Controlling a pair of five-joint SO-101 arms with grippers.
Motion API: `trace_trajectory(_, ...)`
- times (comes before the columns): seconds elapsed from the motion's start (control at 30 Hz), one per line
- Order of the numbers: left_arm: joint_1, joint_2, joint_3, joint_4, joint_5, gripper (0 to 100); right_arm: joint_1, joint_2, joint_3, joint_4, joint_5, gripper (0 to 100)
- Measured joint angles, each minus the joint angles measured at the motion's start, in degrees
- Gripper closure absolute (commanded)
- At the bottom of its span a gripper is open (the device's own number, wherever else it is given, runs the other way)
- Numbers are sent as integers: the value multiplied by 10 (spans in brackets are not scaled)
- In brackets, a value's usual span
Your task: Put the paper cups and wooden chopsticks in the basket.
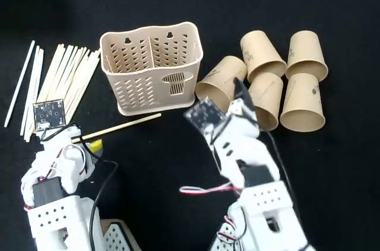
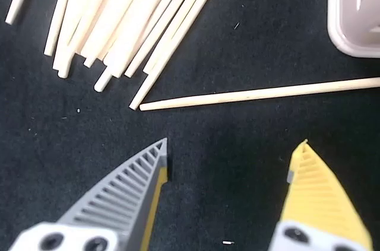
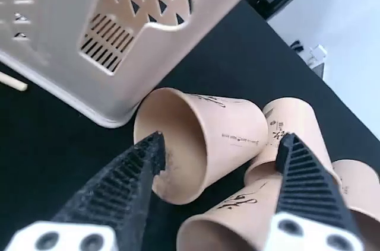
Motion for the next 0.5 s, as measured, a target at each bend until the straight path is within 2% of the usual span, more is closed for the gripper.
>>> trace_trajectory(0.17,0,0,8,-4,0,684,1,176,-40,-115,0,709)
trace_trajectory(0.3,0,0,10,-7,0,684,34,304,-42,-254,0,855)
trace_trajectory(0.4,0,0,26,-33,0,684,59,339,-42,-323,0,977)
trace_trajectory(0.5,0,0,37,-56,0,684,68,341,-42,-345,0,974)
